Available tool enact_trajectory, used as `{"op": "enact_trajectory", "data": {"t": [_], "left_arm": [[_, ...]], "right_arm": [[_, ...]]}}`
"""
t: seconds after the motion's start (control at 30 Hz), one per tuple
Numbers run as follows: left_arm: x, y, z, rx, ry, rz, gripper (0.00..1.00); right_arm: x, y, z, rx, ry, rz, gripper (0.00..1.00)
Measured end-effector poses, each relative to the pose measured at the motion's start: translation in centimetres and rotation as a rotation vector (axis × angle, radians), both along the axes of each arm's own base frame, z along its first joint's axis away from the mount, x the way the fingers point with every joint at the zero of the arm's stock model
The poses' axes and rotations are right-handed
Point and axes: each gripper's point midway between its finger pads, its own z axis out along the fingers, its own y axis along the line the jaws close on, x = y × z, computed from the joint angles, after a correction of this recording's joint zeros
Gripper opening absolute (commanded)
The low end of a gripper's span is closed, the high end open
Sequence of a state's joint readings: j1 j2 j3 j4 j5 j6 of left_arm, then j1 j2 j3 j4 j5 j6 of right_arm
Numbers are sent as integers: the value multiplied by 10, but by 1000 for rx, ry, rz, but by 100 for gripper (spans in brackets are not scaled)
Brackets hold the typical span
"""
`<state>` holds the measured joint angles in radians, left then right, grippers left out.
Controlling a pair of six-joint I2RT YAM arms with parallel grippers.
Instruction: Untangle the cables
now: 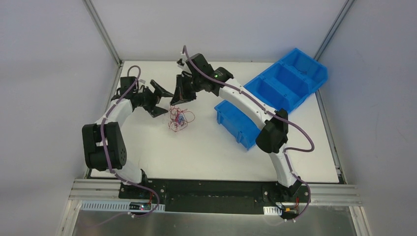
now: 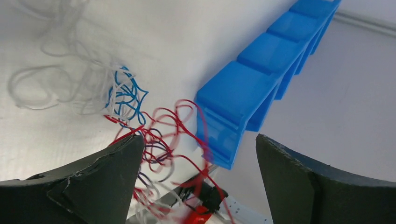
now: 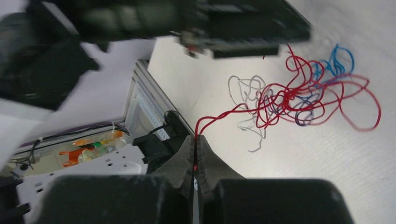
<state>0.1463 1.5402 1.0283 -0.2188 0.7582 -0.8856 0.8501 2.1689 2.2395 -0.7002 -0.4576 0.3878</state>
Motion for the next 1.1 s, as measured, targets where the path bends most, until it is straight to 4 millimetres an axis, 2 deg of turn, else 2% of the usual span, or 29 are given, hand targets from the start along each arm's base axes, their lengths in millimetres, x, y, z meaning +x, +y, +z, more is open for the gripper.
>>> {"op": "enact_trajectory", "data": {"t": [0.07, 0.2, 0.37, 0.53, 0.67, 0.77, 0.83, 0.87, 0.93, 1.0, 1.1], "left_arm": [[-3, -19, -12, -1, 24, -53, 81], [-19, -51, -49, 0, 118, -145, 55], [-43, -54, -92, -4, 244, -152, 0], [-45, -50, -101, 9, 258, -137, 0], [-45, -39, -114, 27, 297, -91, 0], [-50, -24, -129, 31, 365, -29, 0], [-54, -15, -133, 17, 406, 8, 0], [-56, -14, -130, -10, 425, 19, 0], [-55, -12, -121, -28, 414, 27, 0], [-55, -9, -115, -30, 408, 40, 0], [-55, 8, -109, -34, 413, 92, 0]], "right_arm": [[2, 4, 23, 45, -36, 3, 0], [6, 9, 89, 175, -144, 4, 0], [5, 2, 127, 246, -189, -14, 0], [12, -10, 155, 298, -212, -61, 0], [21, -31, 193, 367, -252, -129, 0], [27, -61, 238, 445, -311, -201, 0], [29, -88, 271, 494, -366, -256, 0], [28, -103, 279, 492, -375, -283, 0], [28, -126, 286, 482, -377, -329, 0], [32, -139, 288, 478, -367, -364, 0], [51, -159, 286, 470, -354, -432, 0]]}}
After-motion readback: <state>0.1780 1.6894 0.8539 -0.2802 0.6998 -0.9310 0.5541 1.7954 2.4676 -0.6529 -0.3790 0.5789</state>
